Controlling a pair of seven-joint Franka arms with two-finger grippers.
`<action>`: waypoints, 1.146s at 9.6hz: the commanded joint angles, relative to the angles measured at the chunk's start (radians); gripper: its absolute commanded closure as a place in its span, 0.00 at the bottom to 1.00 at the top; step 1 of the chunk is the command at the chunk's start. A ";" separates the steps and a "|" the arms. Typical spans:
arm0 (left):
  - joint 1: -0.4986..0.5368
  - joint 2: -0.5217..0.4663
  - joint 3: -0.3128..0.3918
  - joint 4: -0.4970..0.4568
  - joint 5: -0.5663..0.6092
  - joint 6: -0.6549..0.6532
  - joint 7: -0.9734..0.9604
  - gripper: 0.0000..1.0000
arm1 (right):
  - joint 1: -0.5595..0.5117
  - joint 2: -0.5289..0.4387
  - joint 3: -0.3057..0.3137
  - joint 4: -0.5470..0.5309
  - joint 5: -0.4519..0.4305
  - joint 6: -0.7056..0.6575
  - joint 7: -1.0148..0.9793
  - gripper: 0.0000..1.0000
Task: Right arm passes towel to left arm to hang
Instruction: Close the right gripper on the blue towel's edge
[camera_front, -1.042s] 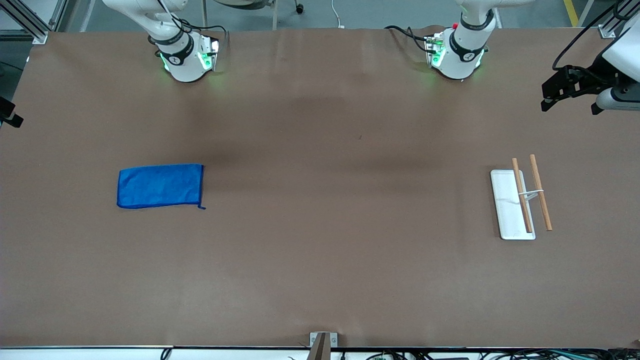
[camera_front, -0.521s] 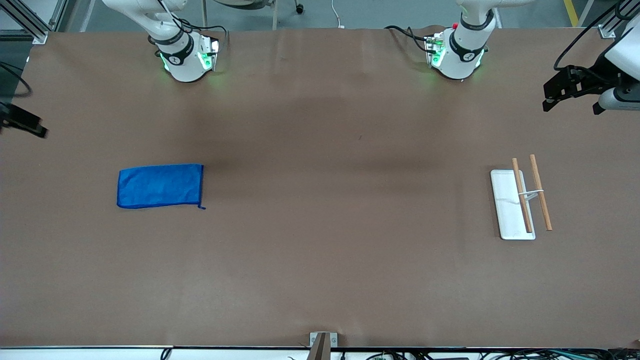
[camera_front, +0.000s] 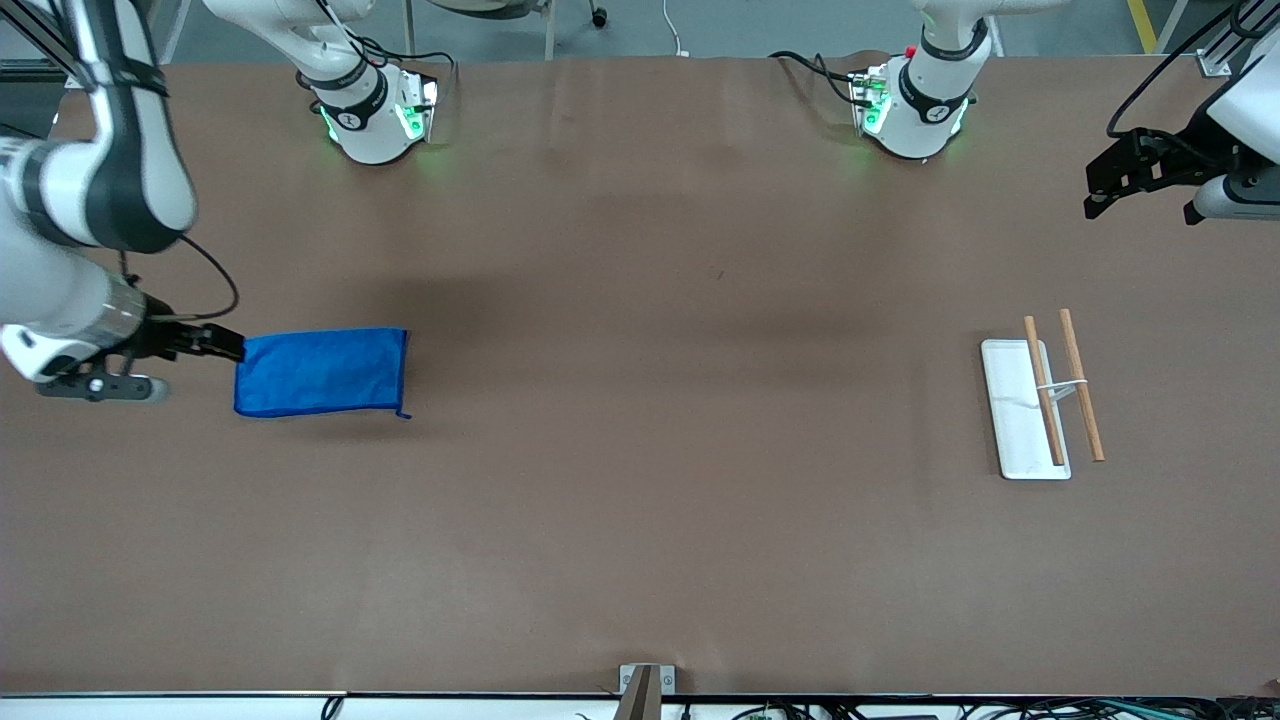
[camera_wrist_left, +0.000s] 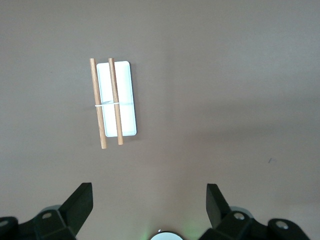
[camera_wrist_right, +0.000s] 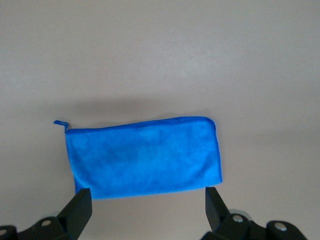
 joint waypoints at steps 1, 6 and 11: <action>0.002 0.007 -0.001 -0.016 -0.006 -0.015 0.007 0.00 | -0.005 0.022 0.002 -0.182 -0.004 0.243 -0.058 0.01; 0.002 0.007 -0.001 -0.015 -0.007 -0.020 0.002 0.00 | -0.013 0.185 0.002 -0.331 -0.004 0.618 -0.092 0.04; 0.003 0.008 -0.001 -0.016 -0.013 -0.020 0.007 0.00 | -0.018 0.242 0.002 -0.347 -0.004 0.673 -0.092 0.39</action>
